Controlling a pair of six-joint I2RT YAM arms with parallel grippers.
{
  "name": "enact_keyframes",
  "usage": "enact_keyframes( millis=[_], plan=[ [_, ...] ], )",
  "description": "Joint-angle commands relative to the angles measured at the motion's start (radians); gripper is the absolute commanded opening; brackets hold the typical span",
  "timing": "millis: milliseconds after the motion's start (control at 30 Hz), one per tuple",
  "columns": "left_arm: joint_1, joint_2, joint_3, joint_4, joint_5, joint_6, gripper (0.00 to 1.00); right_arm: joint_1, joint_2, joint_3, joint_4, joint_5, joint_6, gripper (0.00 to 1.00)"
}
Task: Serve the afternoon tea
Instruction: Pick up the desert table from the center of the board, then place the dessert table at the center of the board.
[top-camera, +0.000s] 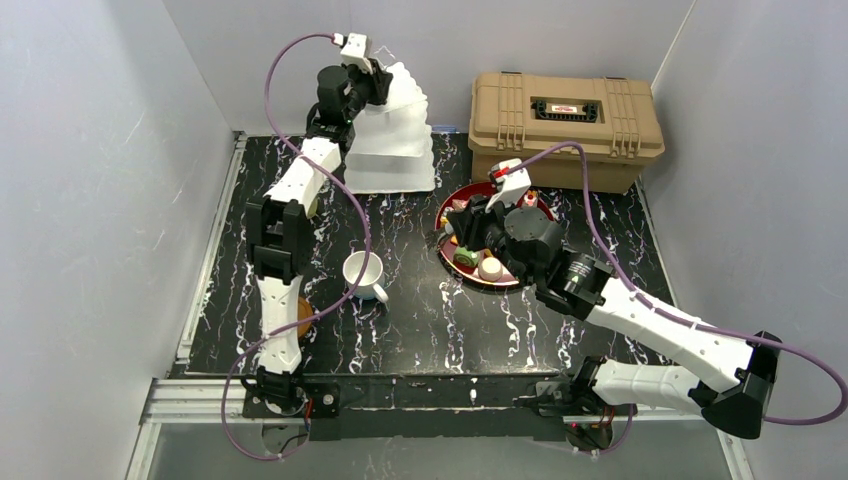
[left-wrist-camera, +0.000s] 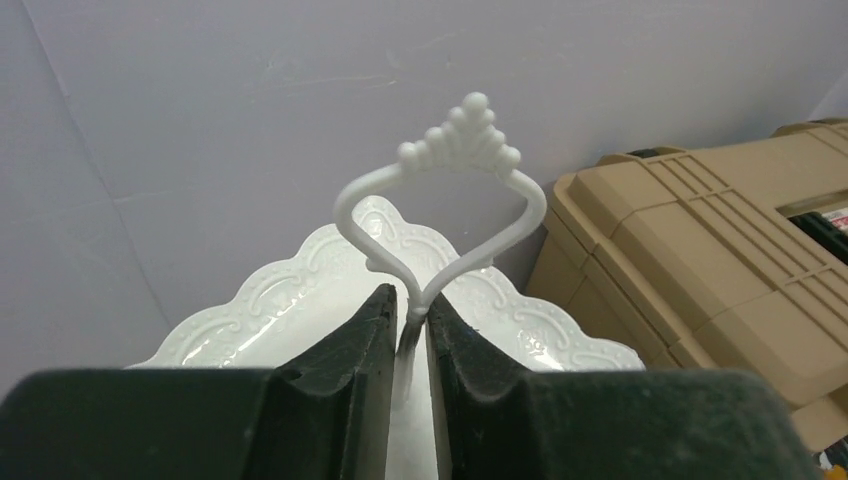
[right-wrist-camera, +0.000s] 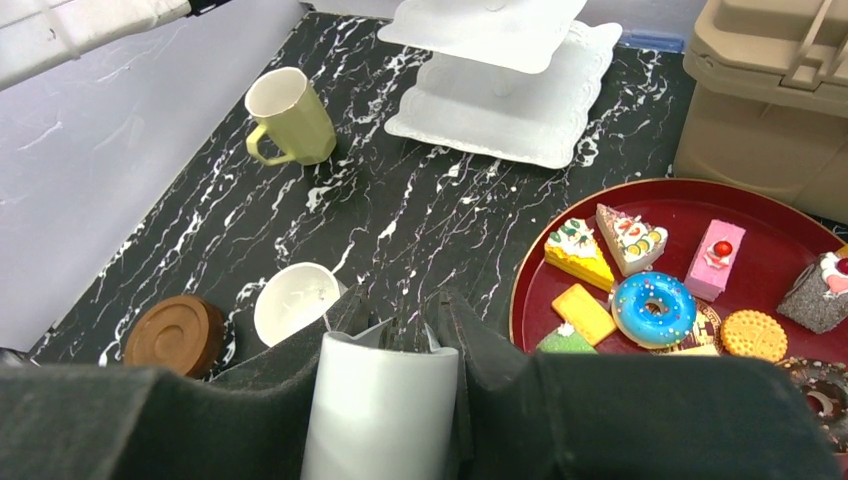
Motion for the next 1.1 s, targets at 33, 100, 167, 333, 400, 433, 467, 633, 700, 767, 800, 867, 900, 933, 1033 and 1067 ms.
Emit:
enact_keyframes(
  millis=[33, 100, 167, 333, 400, 433, 467, 633, 700, 767, 800, 867, 900, 933, 1033, 1067],
  plan=[
    [0.010, -0.123, -0.053, 0.053, 0.047, -0.034, 0.08, -0.002, -0.017, -0.003, 0.048, 0.006, 0.016, 0.16],
    [0.010, -0.138, -0.066, 0.053, 0.048, -0.038, 0.02, -0.002, -0.017, -0.005, 0.049, 0.007, 0.016, 0.16],
    [0.010, -0.147, -0.077, 0.053, 0.046, -0.041, 0.01, -0.002, -0.017, -0.005, 0.051, 0.006, 0.017, 0.16],
    [0.013, -0.180, -0.105, 0.054, 0.060, -0.048, 0.00, -0.002, -0.017, -0.010, 0.052, 0.006, 0.016, 0.16],
    [0.012, -0.205, -0.127, 0.054, 0.071, -0.048, 0.00, -0.002, -0.021, -0.013, 0.050, 0.014, 0.012, 0.16],
    [0.012, -0.223, -0.144, 0.055, 0.080, -0.048, 0.00, -0.002, -0.023, -0.015, 0.049, 0.021, 0.006, 0.16],
    [0.012, -0.245, -0.167, 0.054, 0.088, -0.047, 0.00, -0.002, -0.026, -0.017, 0.048, 0.027, 0.000, 0.16],
    [0.010, -0.371, -0.346, 0.066, 0.119, -0.017, 0.00, -0.004, -0.034, -0.028, 0.051, 0.066, -0.031, 0.16],
    [0.010, -0.426, -0.407, 0.070, 0.130, 0.000, 0.00, -0.005, -0.032, -0.027, 0.054, 0.075, -0.043, 0.16],
    [0.009, -0.468, -0.462, 0.070, 0.132, 0.015, 0.00, -0.006, -0.031, -0.024, 0.053, 0.081, -0.054, 0.16],
    [0.007, -0.489, -0.486, 0.071, 0.137, 0.022, 0.00, -0.006, -0.031, -0.022, 0.051, 0.085, -0.060, 0.16],
    [0.005, -0.528, -0.528, 0.069, 0.143, 0.034, 0.00, -0.008, -0.033, -0.025, 0.047, 0.096, -0.068, 0.16],
    [0.002, -0.550, -0.546, 0.069, 0.147, 0.038, 0.00, -0.009, -0.036, -0.028, 0.047, 0.100, -0.072, 0.16],
    [0.000, -0.570, -0.568, 0.068, 0.151, 0.043, 0.00, -0.009, -0.039, -0.032, 0.048, 0.101, -0.075, 0.16],
    [-0.014, -0.631, -0.641, 0.057, 0.164, 0.065, 0.00, -0.012, -0.048, -0.036, 0.045, 0.102, -0.080, 0.16],
    [-0.022, -0.651, -0.662, 0.053, 0.166, 0.068, 0.00, -0.013, -0.053, -0.036, 0.043, 0.104, -0.082, 0.16]
  ],
)
